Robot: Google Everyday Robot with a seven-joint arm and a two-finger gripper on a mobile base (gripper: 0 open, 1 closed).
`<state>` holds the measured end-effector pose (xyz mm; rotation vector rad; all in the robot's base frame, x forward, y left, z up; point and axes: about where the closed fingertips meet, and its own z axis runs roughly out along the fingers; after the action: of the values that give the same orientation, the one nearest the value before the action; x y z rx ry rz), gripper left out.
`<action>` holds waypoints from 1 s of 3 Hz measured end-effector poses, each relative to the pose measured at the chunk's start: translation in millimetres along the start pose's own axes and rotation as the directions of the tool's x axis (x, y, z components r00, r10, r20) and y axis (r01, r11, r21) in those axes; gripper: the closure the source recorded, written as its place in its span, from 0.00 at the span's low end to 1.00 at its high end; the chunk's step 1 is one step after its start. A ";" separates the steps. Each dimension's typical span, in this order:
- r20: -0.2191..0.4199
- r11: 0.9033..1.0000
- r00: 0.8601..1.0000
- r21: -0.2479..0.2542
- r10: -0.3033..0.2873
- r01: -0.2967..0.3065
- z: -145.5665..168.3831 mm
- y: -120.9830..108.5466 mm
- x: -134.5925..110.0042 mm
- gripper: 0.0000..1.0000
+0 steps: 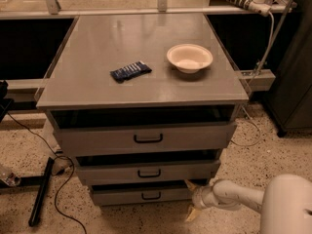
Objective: Open bottom drawer
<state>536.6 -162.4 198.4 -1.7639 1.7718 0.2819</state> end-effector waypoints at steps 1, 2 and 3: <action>-0.014 1.000 1.000 0.003 0.001 -0.001 11.0 -6.8 10.6 0.00; -0.027 1.000 1.000 0.003 -0.001 0.001 21.1 -13.2 19.2 0.00; -0.034 1.000 0.999 -0.002 -0.003 0.003 31.7 -16.9 26.3 0.00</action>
Offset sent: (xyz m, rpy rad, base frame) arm 0.0341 -0.0124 -0.0347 -0.0468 -0.0061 -0.0137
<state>563.5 -168.1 163.4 -1.7831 1.7933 0.2540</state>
